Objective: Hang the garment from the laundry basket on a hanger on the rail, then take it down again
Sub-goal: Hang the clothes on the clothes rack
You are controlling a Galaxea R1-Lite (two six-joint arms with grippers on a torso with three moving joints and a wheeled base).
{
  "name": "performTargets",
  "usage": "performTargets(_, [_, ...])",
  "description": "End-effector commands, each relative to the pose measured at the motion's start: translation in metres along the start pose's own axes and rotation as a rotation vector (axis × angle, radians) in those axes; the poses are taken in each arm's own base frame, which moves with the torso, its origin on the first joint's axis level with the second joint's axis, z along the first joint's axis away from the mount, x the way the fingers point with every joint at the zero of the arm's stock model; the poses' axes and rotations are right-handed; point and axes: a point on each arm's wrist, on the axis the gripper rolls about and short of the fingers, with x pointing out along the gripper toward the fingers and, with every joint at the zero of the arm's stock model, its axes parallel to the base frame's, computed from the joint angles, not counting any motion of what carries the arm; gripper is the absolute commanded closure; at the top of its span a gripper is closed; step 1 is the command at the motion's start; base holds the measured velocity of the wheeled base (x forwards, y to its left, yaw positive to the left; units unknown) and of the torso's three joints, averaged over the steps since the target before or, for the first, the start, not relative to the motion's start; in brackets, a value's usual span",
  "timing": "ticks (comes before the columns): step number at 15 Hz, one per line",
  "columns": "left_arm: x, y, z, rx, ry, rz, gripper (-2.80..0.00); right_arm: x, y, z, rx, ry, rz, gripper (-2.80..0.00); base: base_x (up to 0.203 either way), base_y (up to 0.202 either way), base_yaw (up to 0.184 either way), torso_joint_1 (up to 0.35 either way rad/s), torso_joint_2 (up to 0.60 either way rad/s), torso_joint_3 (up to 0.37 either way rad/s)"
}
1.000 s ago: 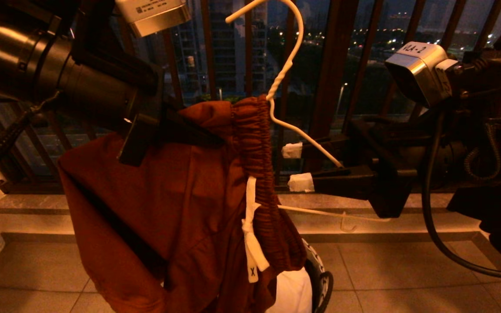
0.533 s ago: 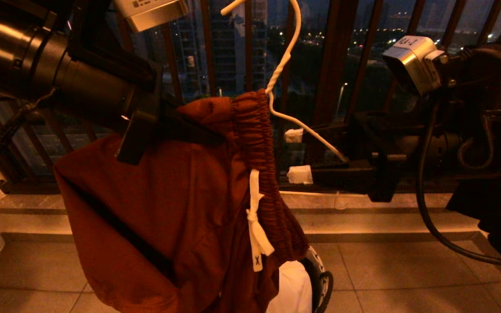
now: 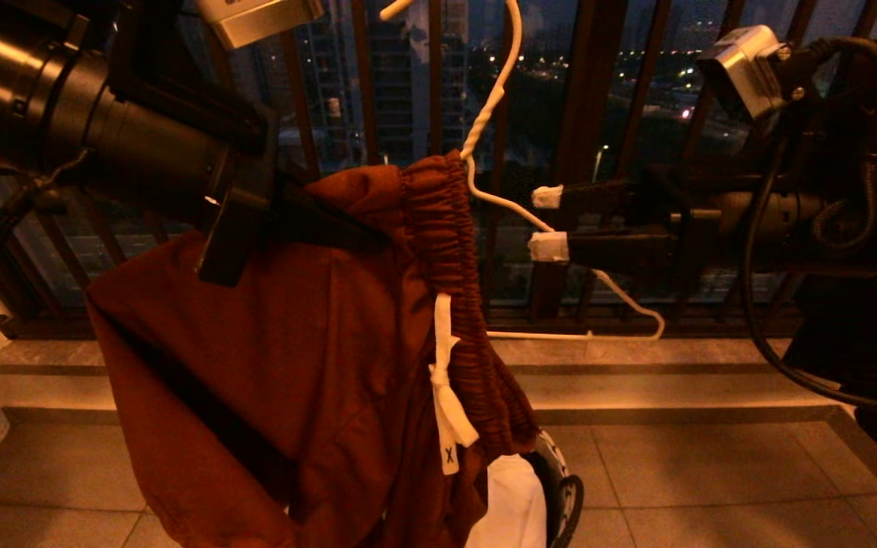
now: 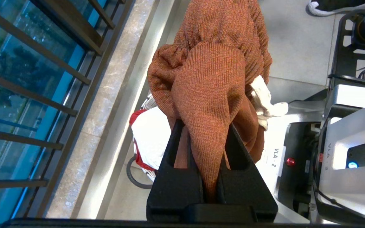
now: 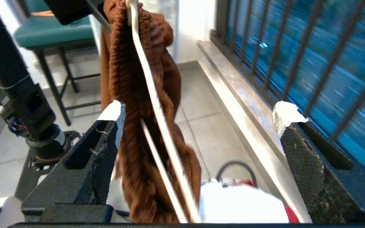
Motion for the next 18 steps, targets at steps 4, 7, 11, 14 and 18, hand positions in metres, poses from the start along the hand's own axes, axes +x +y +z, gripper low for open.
performTargets(4, [0.004, 0.007, -0.002, -0.067, -0.004, 0.013, 0.0, -0.047, 0.022, 0.034, -0.011, -0.025, -0.095, -2.79, 0.0, 0.0, 0.0, 0.0, 0.0, 0.0])
performTargets(7, [0.006, 0.013, 0.005, -0.102, -0.068, 0.053, 0.0, -0.081, 0.038, 0.049, 0.054, -0.032, -0.184, 0.0, 0.0, 0.0, 0.0, 0.0, 0.0, 0.0])
performTargets(11, [0.01, 0.015, 0.003, -0.116, -0.065, 0.049, 0.0, -0.118, 0.069, 0.055, 0.273, 0.024, -0.37, 0.0, 0.0, 0.0, 0.0, 0.0, 0.0, 0.0])
performTargets(14, [0.009, 0.015, 0.004, -0.118, -0.065, 0.049, 0.0, -0.126, 0.086, 0.04, 0.439, 0.127, -0.429, 0.0, 0.0, 0.0, 0.0, 0.0, 0.0, 0.0])
performTargets(18, [0.004, 0.013, 0.006, -0.114, -0.077, 0.056, 0.0, -0.122, 0.078, 0.009, 0.659, 0.195, -0.444, 0.0, 0.0, 0.0, 0.0, 0.0, 0.0, 0.0])
